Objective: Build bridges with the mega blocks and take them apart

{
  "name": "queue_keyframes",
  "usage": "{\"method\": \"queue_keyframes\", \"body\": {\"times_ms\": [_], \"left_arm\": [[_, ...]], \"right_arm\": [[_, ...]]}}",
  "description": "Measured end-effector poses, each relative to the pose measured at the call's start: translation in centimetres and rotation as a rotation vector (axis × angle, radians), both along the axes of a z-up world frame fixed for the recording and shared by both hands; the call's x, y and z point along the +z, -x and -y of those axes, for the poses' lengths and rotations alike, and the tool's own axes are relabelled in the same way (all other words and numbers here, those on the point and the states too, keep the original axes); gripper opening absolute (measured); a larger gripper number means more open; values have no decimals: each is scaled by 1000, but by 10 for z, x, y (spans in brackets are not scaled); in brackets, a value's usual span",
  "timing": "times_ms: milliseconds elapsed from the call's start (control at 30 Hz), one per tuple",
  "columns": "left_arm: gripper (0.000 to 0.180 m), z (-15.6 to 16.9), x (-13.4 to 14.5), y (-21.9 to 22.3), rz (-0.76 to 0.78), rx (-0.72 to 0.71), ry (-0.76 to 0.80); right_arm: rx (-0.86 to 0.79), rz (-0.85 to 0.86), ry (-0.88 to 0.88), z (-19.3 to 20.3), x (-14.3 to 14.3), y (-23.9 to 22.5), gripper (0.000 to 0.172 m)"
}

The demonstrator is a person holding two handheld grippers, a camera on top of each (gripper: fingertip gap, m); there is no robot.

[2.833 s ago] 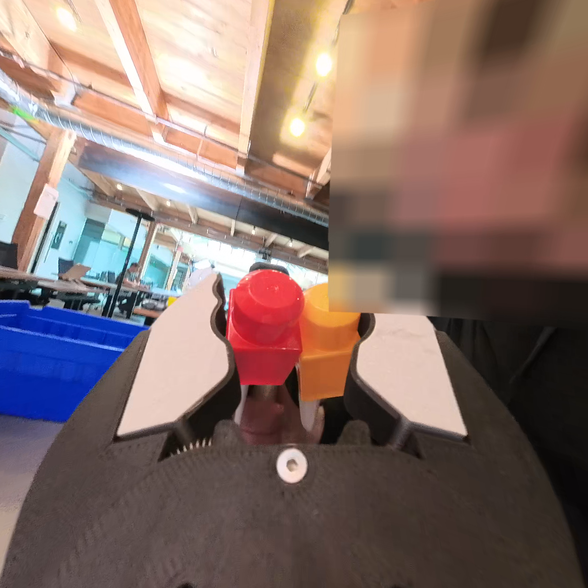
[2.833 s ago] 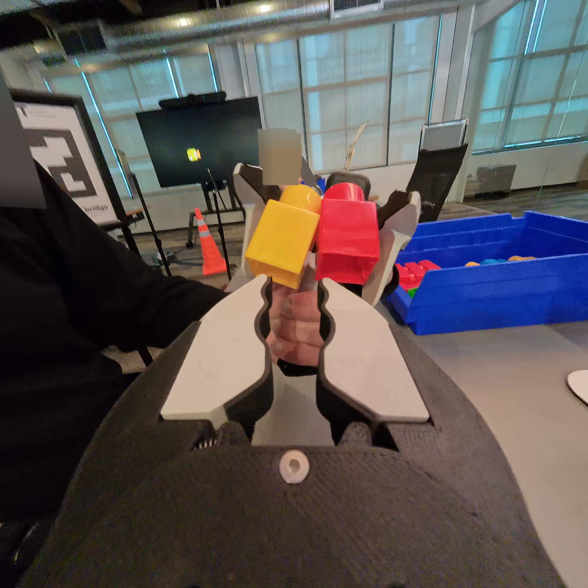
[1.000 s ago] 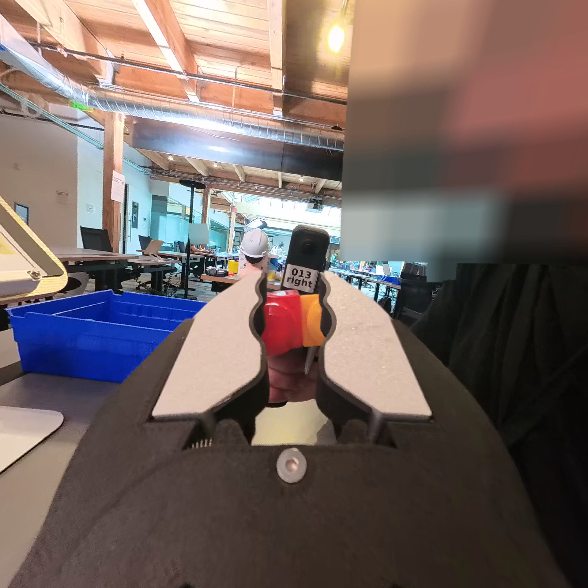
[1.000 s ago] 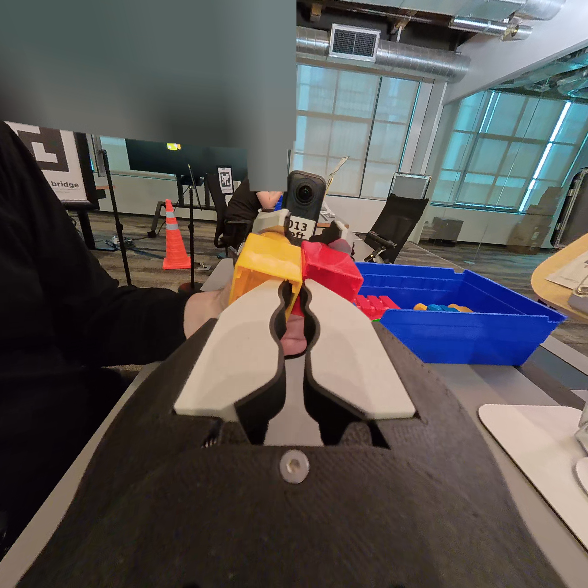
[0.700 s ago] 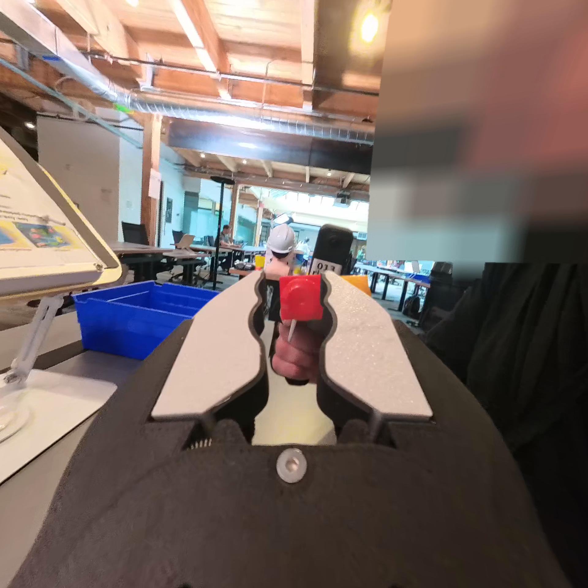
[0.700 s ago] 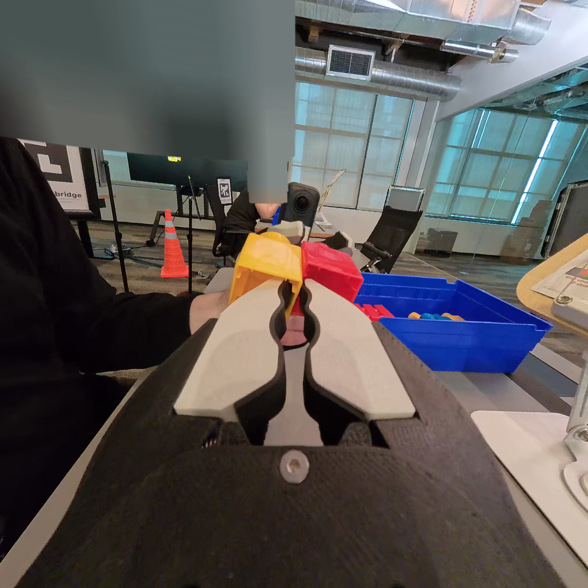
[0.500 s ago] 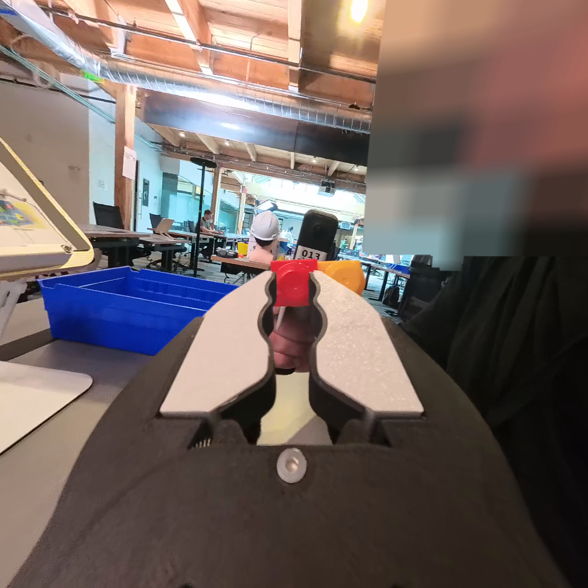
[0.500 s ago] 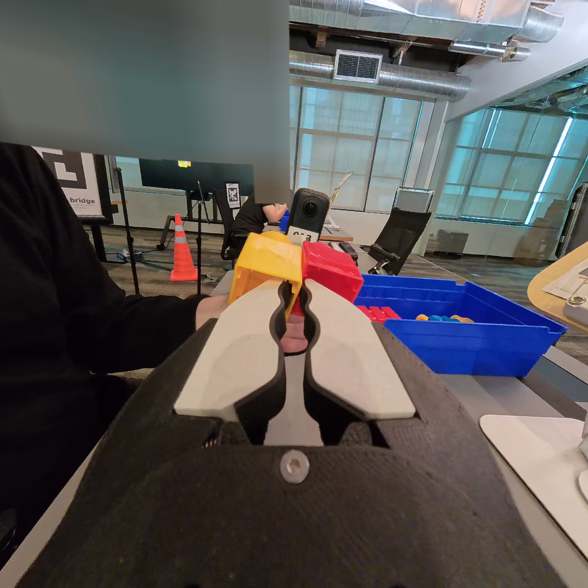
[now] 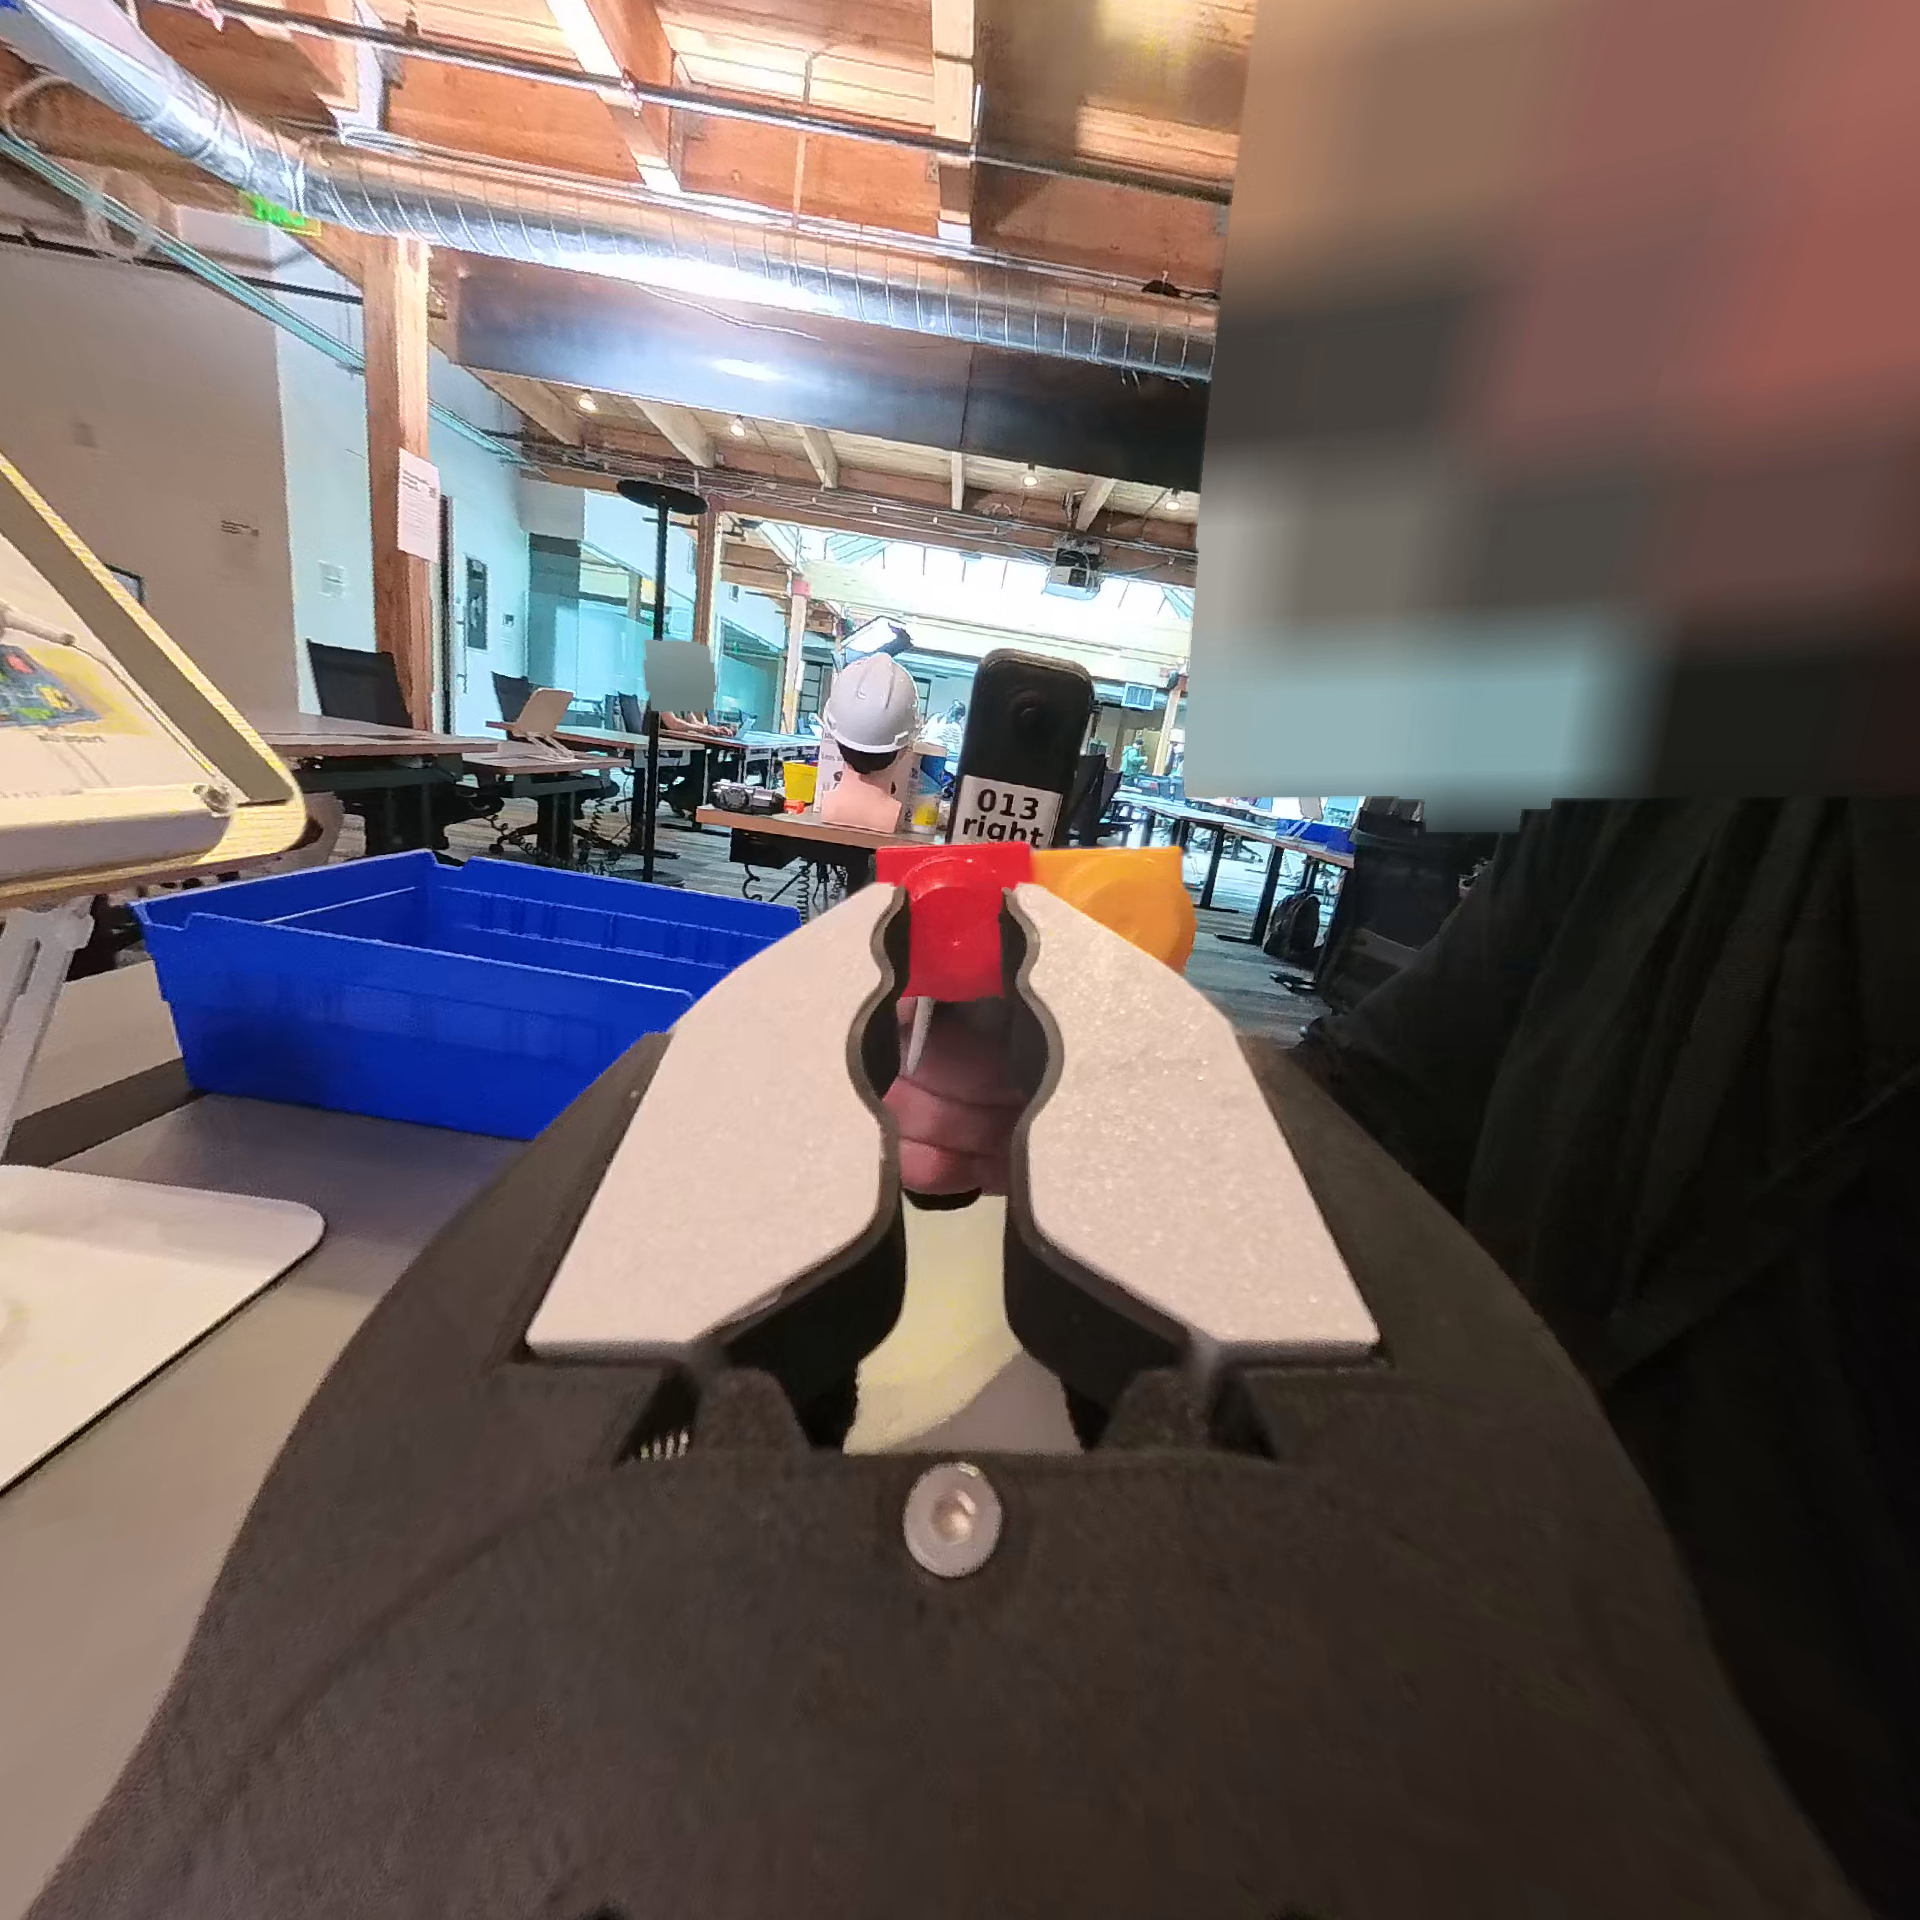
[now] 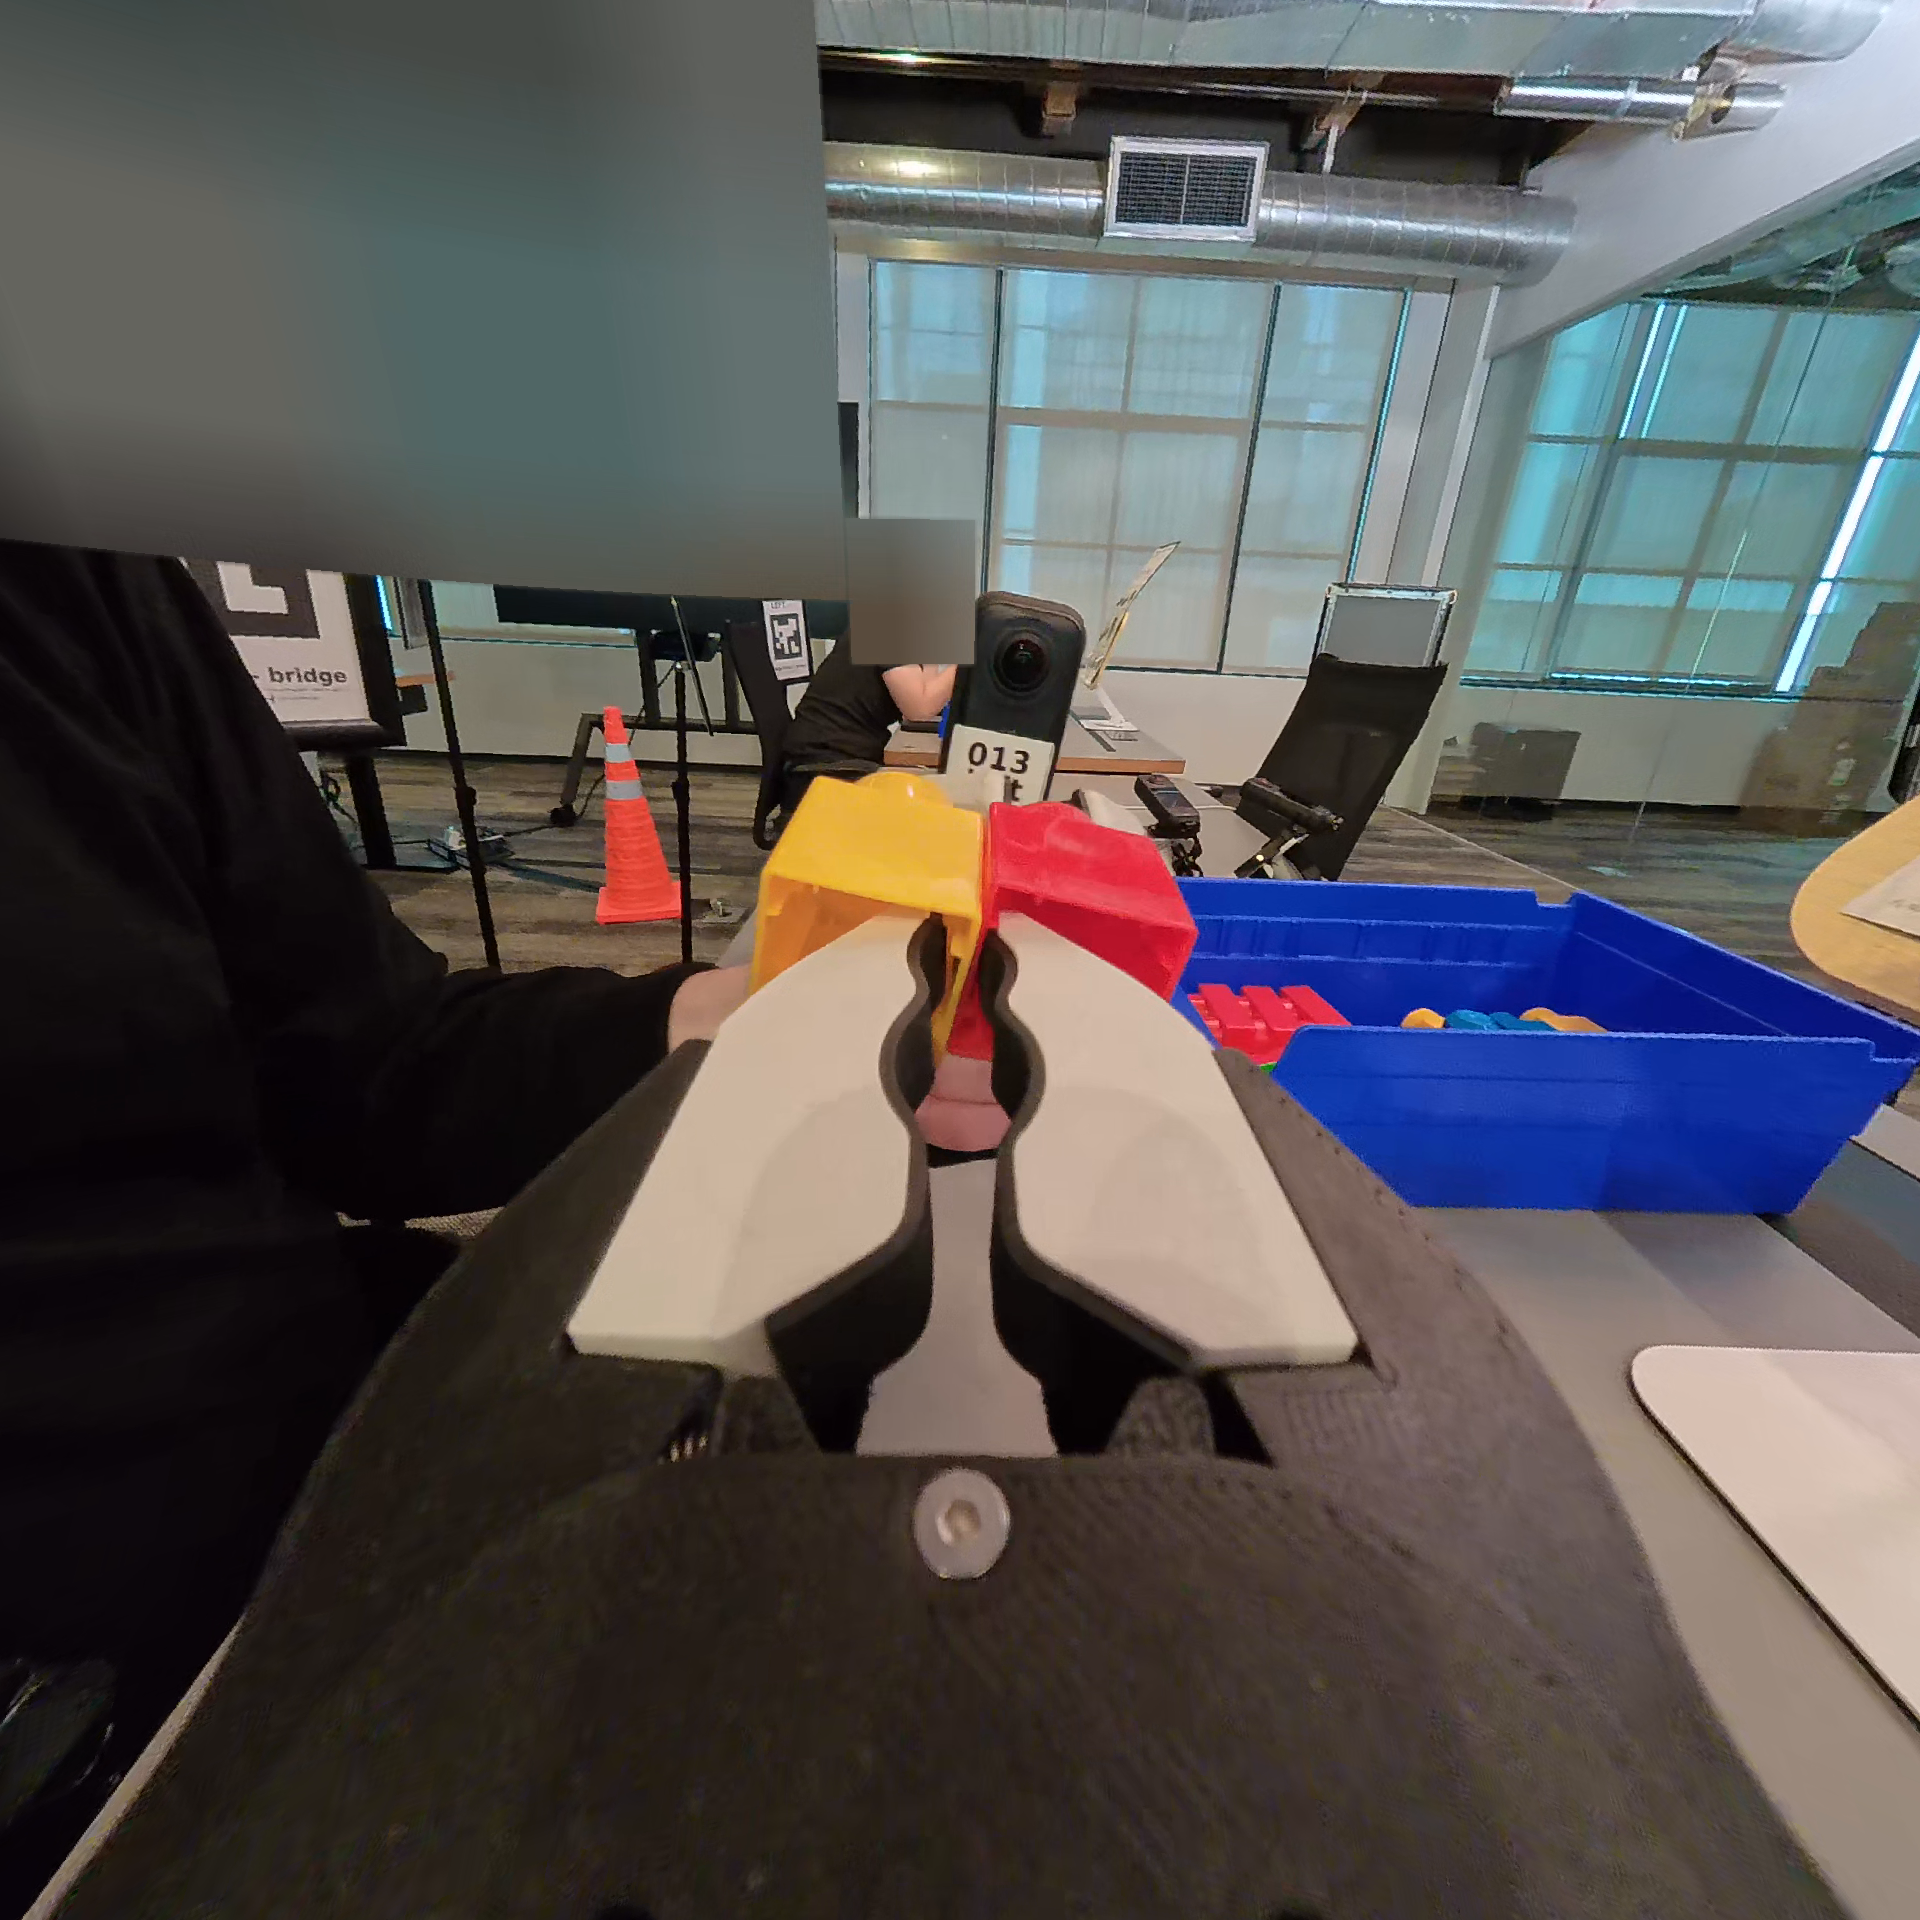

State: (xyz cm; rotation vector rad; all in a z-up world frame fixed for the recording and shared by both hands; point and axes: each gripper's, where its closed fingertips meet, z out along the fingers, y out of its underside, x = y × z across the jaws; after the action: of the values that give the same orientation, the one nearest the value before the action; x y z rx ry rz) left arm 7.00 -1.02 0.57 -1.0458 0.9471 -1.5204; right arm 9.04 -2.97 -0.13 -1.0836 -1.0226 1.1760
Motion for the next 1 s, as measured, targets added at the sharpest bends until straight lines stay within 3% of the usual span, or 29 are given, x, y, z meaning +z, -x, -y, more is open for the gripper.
{"method": "queue_keyframes", "body": {"times_ms": [333, 500, 567, 800, 900, 1000], "left_arm": [[8, 2, -1, -2, -9, 8, -31], [48, -9, 2, 0, 37, 60, 24], [72, -14, 3, -1, 80, 72, 86], [121, 0, 12, -32, 233, 33, 198], [124, 2, 16, -41, 279, 43, 240], [108, 1, 18, -41, 355, 33, 285]], "right_arm": [[-14, 17, -1, -1, -1, -1, 5], [-44, -79, 5, -7, 11, -12, 5], [-55, -147, 21, -9, 18, -17, 5], [-70, -239, 48, -10, 20, -6, 5], [-83, -253, 29, -9, 21, -4, 5], [-111, -237, -2, -7, 20, 0, 5]]}}
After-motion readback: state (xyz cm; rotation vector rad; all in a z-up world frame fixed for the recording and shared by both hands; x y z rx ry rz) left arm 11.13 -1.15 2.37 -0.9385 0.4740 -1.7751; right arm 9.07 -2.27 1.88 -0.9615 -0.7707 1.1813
